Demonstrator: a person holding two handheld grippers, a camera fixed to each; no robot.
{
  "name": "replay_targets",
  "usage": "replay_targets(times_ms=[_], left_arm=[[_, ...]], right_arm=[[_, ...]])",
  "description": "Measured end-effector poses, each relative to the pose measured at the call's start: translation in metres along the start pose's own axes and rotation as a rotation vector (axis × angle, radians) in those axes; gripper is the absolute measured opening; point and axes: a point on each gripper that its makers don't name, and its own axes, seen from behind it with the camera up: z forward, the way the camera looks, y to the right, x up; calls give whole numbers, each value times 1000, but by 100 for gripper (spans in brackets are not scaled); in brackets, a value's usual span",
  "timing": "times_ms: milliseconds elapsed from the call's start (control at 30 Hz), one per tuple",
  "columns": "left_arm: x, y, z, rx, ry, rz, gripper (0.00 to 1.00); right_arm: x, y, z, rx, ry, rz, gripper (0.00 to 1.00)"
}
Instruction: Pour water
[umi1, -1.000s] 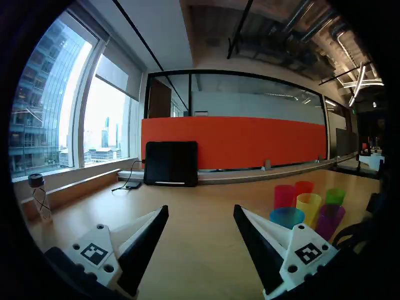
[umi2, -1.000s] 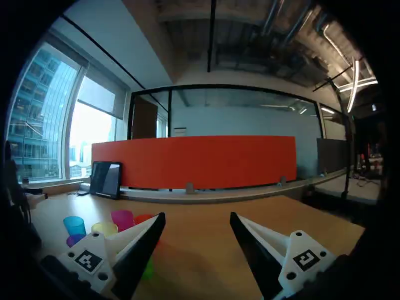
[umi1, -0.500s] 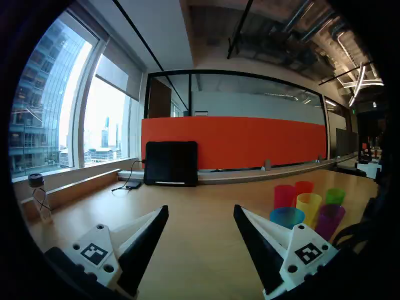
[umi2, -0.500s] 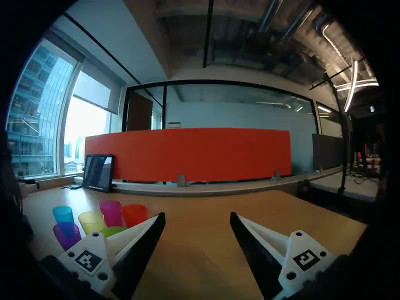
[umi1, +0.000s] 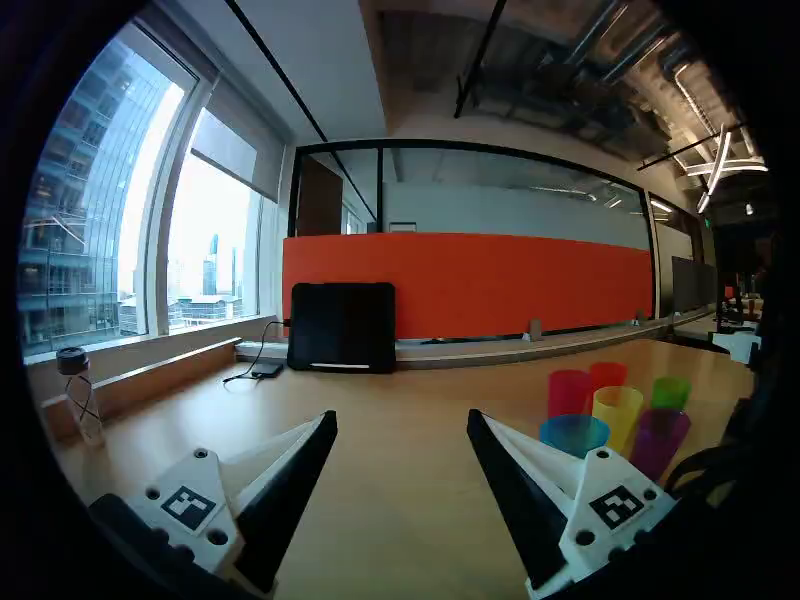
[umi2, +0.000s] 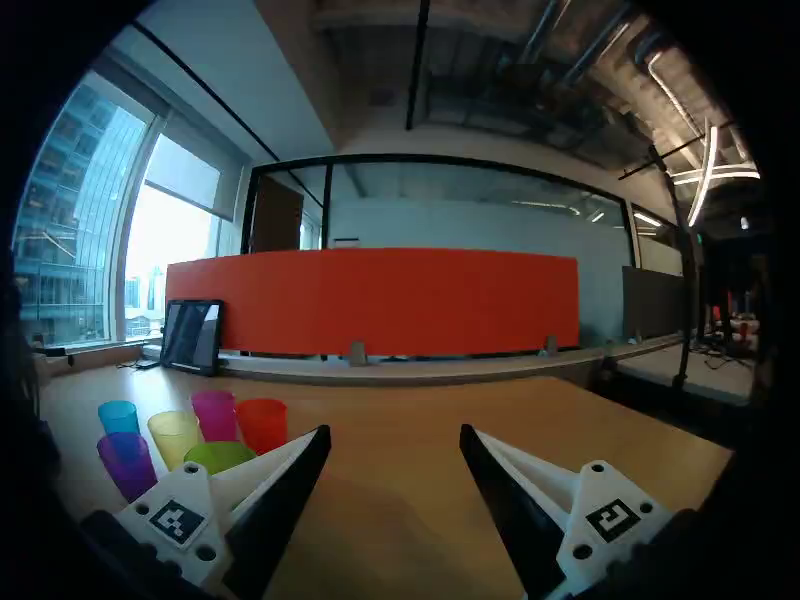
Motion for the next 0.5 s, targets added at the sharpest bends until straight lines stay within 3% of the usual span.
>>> replay_targets(times_ms=[500], left_arm=[[0, 0, 0, 0, 0, 0, 97]], right_arm=[[0, -3, -2, 3, -1, 0, 100]])
